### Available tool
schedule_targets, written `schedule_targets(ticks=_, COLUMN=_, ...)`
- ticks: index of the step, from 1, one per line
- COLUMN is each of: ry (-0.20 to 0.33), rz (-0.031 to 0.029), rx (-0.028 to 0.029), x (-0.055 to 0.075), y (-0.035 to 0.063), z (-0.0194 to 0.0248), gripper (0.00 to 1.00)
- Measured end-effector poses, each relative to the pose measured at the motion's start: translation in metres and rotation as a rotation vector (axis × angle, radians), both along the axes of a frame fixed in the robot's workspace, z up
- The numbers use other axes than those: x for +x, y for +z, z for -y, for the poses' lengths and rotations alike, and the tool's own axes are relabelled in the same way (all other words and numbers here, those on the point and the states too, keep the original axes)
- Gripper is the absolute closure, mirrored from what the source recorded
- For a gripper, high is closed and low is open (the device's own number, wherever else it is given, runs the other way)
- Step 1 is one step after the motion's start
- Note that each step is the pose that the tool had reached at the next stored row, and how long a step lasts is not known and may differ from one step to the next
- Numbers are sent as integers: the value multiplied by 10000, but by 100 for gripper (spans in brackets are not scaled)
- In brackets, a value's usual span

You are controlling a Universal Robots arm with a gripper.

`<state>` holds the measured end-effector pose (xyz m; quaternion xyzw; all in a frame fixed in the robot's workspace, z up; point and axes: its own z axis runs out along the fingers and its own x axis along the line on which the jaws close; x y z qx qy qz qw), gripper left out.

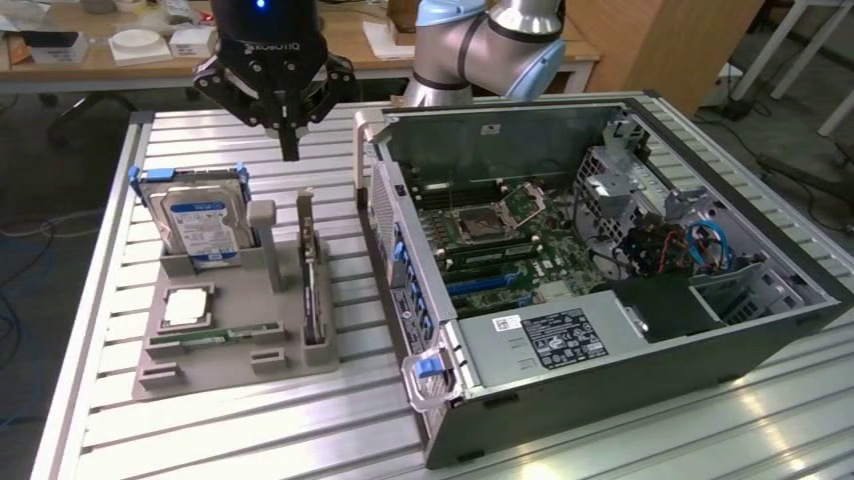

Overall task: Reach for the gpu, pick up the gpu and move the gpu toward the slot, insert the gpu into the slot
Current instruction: 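Pick up the gpu and move the gpu toward the slot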

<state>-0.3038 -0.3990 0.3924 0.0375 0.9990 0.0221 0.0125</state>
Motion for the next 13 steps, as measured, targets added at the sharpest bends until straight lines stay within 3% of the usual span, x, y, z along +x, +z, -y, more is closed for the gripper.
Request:
schedule_targets(ticks=3, ry=0, rz=0, rx=0, x=0, y=0, z=0, gripper=89)
schedule_targets(ticks=7, ry=0, rz=0, rx=0, x=0, y=0, z=0, gripper=65)
schedule_targets(ticks=9, ry=0, rz=0, rx=0, x=0, y=0, z=0, gripper=65)
schedule_targets(ticks=12, ry=0, rz=0, rx=0, x=0, y=0, z=0, gripper=47)
schedule_targets(ticks=13, ry=0, rz=0, rx=0, x=0, y=0, z=0, gripper=47)
